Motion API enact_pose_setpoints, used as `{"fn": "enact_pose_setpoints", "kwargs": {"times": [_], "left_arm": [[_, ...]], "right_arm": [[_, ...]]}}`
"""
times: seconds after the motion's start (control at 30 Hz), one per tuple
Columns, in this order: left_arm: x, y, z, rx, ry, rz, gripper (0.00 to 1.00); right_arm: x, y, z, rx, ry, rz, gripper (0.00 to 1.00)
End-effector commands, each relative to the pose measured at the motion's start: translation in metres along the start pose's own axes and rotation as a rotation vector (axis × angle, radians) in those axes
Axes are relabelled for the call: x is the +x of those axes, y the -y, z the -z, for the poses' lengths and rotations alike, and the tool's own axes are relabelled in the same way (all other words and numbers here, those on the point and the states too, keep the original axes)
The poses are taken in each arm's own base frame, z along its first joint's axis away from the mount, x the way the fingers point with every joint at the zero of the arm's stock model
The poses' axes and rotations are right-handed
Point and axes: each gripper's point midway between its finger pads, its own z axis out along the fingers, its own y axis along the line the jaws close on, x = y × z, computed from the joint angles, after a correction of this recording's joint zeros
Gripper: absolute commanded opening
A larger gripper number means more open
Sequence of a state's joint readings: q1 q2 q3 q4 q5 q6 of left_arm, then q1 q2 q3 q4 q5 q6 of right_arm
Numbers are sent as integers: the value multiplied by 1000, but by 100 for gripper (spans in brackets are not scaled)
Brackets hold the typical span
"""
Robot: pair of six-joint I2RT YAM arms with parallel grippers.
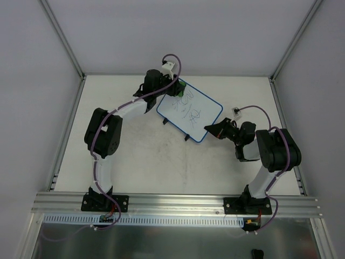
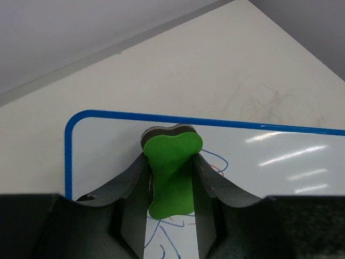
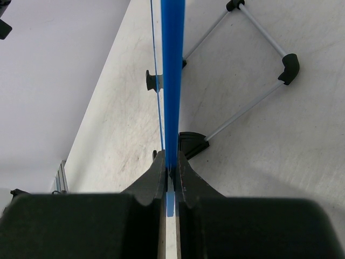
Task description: Erase the whiteboard
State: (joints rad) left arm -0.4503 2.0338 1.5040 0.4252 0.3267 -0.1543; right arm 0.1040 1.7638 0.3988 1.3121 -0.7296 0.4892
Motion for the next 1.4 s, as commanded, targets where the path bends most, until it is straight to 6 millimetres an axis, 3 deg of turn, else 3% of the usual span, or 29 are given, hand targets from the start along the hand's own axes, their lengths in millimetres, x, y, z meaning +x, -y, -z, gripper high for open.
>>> {"fn": "enact_pose_setpoints", "kwargs": {"times": [0.0,0.13,0.27,0.53,0.67,0.9,1.0,1.07,1.2,1.27,1.33,1.37], "left_arm": [[-21,12,-17,-4,83,-153,0],[-12,13,-28,-8,71,-146,0],[5,3,-36,-61,24,-129,0],[26,-1,-36,-94,-30,-113,0],[32,29,-36,-1,-48,-109,0],[58,95,-29,120,-101,-329,0],[70,104,-26,140,-136,-362,0],[74,101,-24,129,-151,-351,0],[71,73,-24,7,-155,-287,0],[66,46,-23,-51,-152,-217,0],[65,31,-21,-69,-149,-93,0],[60,10,-17,-101,-143,-52,0]], "right_arm": [[-33,-31,-3,-119,130,196,0],[-34,-32,-3,-120,130,198,0],[-34,-33,-3,-122,132,202,0],[-33,-35,-4,-128,130,206,0],[-33,-35,-3,-128,129,204,0],[-33,-35,-4,-128,129,201,0],[-34,-35,-3,-129,130,202,0],[-33,-35,-3,-129,128,200,0],[-33,-36,-4,-131,128,201,0],[-33,-36,-3,-132,127,203,0],[-32,-37,-2,-131,128,202,0],[-32,-37,-2,-132,127,203,0]]}}
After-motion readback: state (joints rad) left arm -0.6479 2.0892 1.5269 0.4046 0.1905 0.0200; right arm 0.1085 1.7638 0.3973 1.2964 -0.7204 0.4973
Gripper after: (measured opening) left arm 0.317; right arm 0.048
